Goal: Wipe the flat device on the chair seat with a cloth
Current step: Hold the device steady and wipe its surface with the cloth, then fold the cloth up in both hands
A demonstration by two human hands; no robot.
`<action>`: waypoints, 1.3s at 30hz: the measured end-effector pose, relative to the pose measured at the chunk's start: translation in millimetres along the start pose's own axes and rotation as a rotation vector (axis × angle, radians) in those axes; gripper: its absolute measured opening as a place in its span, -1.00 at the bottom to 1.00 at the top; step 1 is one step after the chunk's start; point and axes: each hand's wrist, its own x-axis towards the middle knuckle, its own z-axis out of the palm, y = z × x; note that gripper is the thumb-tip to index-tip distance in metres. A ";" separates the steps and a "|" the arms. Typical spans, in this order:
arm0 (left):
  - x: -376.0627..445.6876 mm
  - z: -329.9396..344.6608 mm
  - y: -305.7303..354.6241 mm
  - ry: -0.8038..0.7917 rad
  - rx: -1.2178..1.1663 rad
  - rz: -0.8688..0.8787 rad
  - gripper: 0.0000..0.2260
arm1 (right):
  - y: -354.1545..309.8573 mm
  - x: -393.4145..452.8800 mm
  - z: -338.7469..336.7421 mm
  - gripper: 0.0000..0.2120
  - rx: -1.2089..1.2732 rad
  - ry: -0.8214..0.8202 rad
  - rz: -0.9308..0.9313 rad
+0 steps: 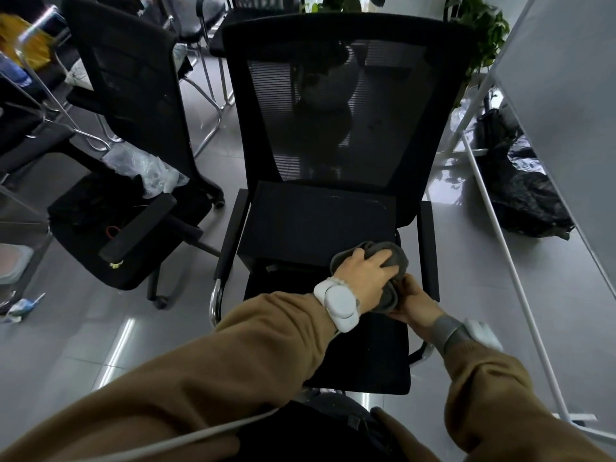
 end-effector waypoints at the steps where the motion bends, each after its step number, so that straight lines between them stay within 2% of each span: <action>1: -0.7 0.2 -0.2 0.009 0.011 0.015 -0.55 | -0.1 0.0 0.6 -0.50 0.007 0.006 -0.001; 8: -17.2 -1.8 -9.5 0.000 0.132 0.079 -0.56 | -3.4 0.5 5.4 -0.45 -0.035 0.037 0.048; 14: -47.6 -10.0 -43.8 -0.014 0.160 -0.034 -0.53 | -14.8 2.9 16.1 -0.42 -0.037 0.182 0.079; 19: -81.0 -12.8 -89.8 0.008 0.188 -0.142 -0.52 | -25.5 2.8 19.9 -0.55 -0.162 0.210 0.077; 23: -105.5 -15.5 -127.9 0.006 0.269 -0.225 -0.53 | -34.1 5.7 19.1 -0.55 -0.256 0.254 0.010; 26: -125.4 -23.2 -145.2 0.069 0.239 -0.287 -0.55 | -42.1 10.3 18.1 -0.52 -0.282 0.306 -0.023; 28: -136.1 -29.5 -153.7 0.188 0.181 -0.308 -0.57 | -50.5 11.0 19.6 -0.50 -0.311 0.361 -0.053; 30: -146.2 -34.9 -165.3 0.216 0.047 -0.446 -0.57 | -58.1 12.3 21.6 -0.51 -0.373 0.403 -0.099; 32: -154.4 -37.0 -181.8 0.157 -0.034 -0.601 -0.57 | -67.5 12.5 26.0 -0.54 -0.442 0.434 -0.141; 34: -164.5 -35.9 -197.2 0.124 -0.109 -0.694 -0.57 | -80.1 13.5 35.2 -0.56 -0.500 0.446 -0.215; 39: -182.1 -42.7 -214.7 0.296 -0.369 -0.774 -0.53 | -117.5 14.3 78.2 -0.60 -0.624 0.381 -0.404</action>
